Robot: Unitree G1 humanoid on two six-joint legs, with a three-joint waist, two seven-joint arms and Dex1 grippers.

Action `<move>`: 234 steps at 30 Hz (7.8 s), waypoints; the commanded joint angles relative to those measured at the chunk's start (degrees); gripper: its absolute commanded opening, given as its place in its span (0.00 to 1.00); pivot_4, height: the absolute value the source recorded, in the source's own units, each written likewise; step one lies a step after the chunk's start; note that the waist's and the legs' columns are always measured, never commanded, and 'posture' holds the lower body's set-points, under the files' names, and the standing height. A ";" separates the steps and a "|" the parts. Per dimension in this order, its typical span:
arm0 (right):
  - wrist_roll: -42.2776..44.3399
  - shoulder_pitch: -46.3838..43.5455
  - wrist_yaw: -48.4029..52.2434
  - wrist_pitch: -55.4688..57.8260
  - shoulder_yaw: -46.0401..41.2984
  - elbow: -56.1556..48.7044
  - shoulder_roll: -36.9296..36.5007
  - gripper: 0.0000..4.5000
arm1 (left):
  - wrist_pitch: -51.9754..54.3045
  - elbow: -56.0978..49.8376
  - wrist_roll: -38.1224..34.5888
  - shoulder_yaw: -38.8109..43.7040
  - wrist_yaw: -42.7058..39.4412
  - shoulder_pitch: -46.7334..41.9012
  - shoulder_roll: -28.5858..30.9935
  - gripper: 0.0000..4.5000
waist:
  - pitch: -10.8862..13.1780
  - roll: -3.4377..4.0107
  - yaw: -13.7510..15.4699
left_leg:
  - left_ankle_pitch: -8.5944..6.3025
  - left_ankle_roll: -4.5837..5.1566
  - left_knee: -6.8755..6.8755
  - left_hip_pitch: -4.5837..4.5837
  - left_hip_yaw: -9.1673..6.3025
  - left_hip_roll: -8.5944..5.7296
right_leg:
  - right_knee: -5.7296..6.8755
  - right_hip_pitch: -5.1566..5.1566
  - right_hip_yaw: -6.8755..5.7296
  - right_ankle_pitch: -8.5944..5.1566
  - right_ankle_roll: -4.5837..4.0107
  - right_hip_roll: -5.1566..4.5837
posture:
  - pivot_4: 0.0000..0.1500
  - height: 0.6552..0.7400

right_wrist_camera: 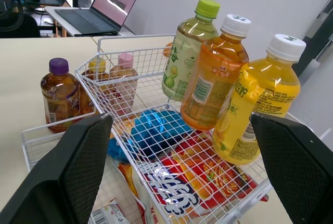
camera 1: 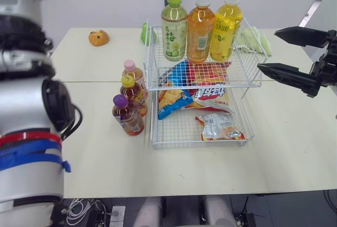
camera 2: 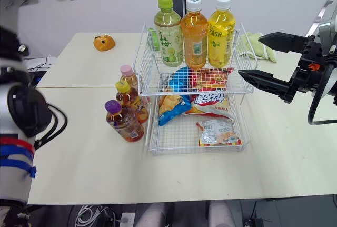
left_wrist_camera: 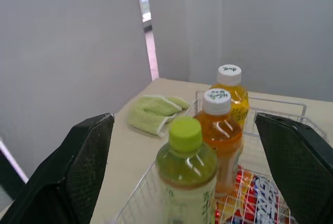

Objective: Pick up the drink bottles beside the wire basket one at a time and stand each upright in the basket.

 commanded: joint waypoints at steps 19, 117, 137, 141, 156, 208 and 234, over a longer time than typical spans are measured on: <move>-5.60 -7.38 22.71 -12.09 11.66 11.28 0.85 1.00 | 22.36 -71.58 -22.24 44.60 12.26 86.22 5.36 1.00 | 0.00 0.07 1.15 | -0.03 0.00 -0.11 0.34 0.32 0.15 | -0.13 0.15 0.43 0.04 -0.11 -0.03 | 1.00 1.00; -1.18 6.73 10.68 -4.24 -7.24 1.29 -1.25 1.00 | -1.94 -8.39 -10.83 -17.09 17.71 -3.70 -25.10 0.31 | 0.16 0.04 1.72 | -0.20 0.06 -0.19 0.21 1.34 0.64 | -0.93 -0.01 1.09 0.47 0.02 0.60 | 1.00 1.00; -0.04 10.45 9.22 -4.52 -10.53 -0.98 -1.97 1.00 | -2.76 0.10 -7.43 -13.69 10.76 -8.59 -30.16 0.73 | 0.15 0.06 1.68 | -0.22 0.10 -0.08 0.18 1.35 0.60 | -0.92 0.04 1.04 0.50 0.08 0.59 | 1.00 1.00; 0.25 11.06 9.24 -4.34 -11.56 -1.07 -2.44 1.00 | 0.34 -3.59 -9.52 -11.20 7.70 -9.08 -26.89 0.99 | 0.15 0.07 1.57 | -0.22 0.10 -0.08 0.18 1.34 0.60 | -0.91 0.04 1.05 0.50 0.08 0.59 | 1.00 1.00; 1.95 6.93 12.56 -6.15 -5.40 -0.06 -4.75 1.00 | 4.73 -33.02 -12.73 3.32 8.62 16.93 2.82 0.99 | 0.08 0.22 1.08 | -0.21 0.09 -0.11 0.52 1.33 0.74 | -0.81 0.17 1.19 0.52 0.05 0.64 | 1.00 1.00; -1.86 -7.88 20.45 -8.21 10.40 6.23 -0.90 1.00 | 13.10 -69.05 -3.78 -0.57 72.85 60.59 -27.02 0.80 | 0.05 0.13 3.29 | -0.23 0.10 -0.09 0.63 1.42 0.82 | -1.00 0.34 1.13 0.67 -0.12 0.65 | 1.00 1.00; -5.85 -4.96 20.02 -10.88 6.90 9.41 -1.69 1.00 | 28.43 -63.59 -28.45 22.47 47.48 47.72 1.20 0.30 | 0.11 0.08 3.25 | -0.22 0.08 -0.05 0.49 1.39 0.85 | -1.03 0.27 0.96 0.66 -0.13 0.73 | 1.00 1.00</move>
